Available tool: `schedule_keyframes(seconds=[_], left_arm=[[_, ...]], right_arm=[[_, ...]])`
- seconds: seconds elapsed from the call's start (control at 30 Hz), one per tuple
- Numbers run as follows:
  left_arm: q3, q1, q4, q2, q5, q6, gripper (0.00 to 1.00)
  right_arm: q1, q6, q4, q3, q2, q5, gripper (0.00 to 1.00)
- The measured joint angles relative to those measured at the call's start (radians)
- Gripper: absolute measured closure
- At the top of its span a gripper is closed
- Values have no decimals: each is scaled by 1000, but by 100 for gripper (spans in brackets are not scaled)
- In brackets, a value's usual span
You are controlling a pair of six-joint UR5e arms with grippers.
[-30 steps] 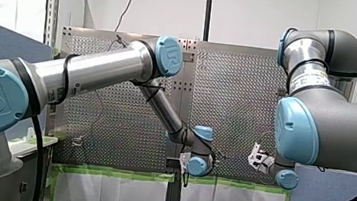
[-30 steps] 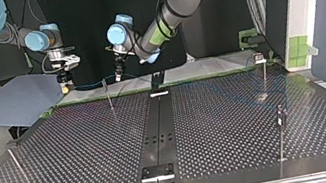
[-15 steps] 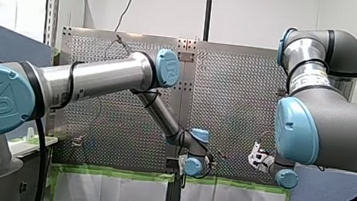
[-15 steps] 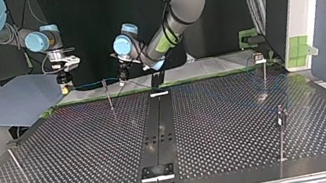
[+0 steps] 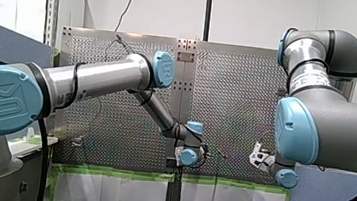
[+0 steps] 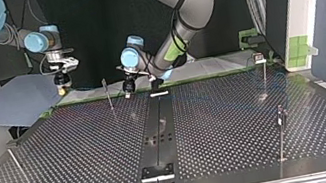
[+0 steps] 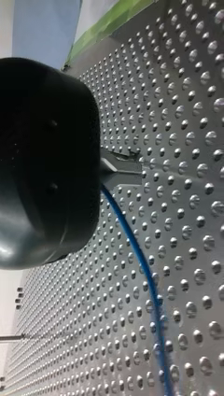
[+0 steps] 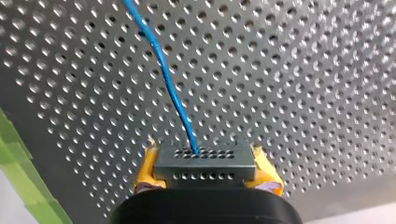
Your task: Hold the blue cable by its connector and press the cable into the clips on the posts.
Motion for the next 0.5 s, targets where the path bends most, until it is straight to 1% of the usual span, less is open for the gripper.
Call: schedule_keyframes(seconds=[0.07, 0.17, 0.27, 0.4, 0.43, 0.47, 0.5], left_arm=[[-1, 2, -4, 0, -1, 2, 100], [-1, 4, -7, 0, -2, 4, 100], [-1, 5, -9, 1, -1, 7, 100], [-2, 5, -10, 1, 6, 12, 100], [-2, 5, -10, 1, 8, 13, 88], [-2, 5, -11, 1, 10, 14, 80], [-2, 5, -13, 1, 12, 14, 80]], right_arm=[[-1, 5, 1, -6, 0, 17, 100], [-2, 14, 2, -17, 0, 31, 100], [-1, 18, 2, -22, 0, 35, 100], [2, 19, 2, -25, 1, 34, 100], [3, 18, 2, -26, 1, 34, 100], [3, 18, 2, -26, 1, 33, 100], [4, 18, 3, -26, 1, 33, 100]])
